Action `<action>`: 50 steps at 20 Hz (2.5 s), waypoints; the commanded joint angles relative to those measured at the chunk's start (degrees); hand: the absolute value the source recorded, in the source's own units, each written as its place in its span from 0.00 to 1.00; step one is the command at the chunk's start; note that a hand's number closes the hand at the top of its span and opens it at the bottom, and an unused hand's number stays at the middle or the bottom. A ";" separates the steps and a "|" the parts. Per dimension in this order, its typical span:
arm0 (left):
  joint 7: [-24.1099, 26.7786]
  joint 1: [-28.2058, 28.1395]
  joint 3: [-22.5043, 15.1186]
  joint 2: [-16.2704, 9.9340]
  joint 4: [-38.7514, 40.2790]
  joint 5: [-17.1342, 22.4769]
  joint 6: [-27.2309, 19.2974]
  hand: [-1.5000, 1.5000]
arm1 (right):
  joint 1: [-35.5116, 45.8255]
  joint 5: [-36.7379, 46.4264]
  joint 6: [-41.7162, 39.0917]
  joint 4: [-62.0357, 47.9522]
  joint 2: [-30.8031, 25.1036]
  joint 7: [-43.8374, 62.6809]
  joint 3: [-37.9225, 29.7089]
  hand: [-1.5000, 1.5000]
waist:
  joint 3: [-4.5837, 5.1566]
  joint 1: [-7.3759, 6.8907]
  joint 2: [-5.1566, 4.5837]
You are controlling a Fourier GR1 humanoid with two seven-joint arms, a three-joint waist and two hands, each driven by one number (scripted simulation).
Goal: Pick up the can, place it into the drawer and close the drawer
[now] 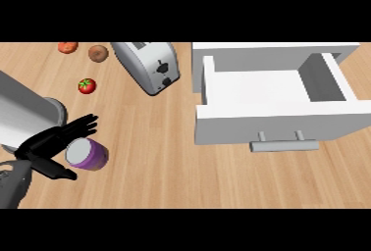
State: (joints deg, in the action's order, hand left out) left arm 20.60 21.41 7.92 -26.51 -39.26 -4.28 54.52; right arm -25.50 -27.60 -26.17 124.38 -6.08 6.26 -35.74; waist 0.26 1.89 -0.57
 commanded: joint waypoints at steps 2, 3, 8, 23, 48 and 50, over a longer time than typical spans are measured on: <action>13.22 -0.61 -2.57 -0.52 4.34 -3.19 4.96 0.00 | -1.37 0.58 -0.98 1.53 0.95 -0.08 -0.26 0.00 | 0.02 0.05 0.04; 9.40 3.73 -2.44 2.44 8.01 -2.49 2.85 0.00 | 0.61 0.73 -0.22 0.14 0.25 0.52 0.10 0.00 | -0.02 0.27 -0.09; 16.29 0.37 -6.38 0.92 8.45 -5.12 3.65 0.00 | 1.20 0.88 0.30 0.25 0.98 0.66 0.03 0.00 | 0.00 -0.33 -0.06; 10.00 5.76 -8.84 5.05 14.39 0.19 8.94 1.00 | -1.70 -4.29 -2.13 2.44 0.43 2.27 -2.11 0.00 | -0.07 0.46 0.27; -2.69 7.26 5.38 25.37 -12.21 19.59 -47.84 1.00 | -4.14 -2.07 1.48 8.80 5.87 6.11 -2.14 0.00 | -0.40 -3.21 1.37; -6.57 6.95 1.65 26.33 -17.62 20.44 -52.45 1.00 | -4.14 -3.35 1.00 9.60 5.54 6.80 -2.31 0.00 | -0.35 -2.68 1.24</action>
State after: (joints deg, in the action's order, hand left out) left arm 18.65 28.41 12.54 -2.82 -47.75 15.65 10.61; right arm -29.62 -31.45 -25.87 131.44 -1.80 11.62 -38.95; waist -0.13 -0.94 0.77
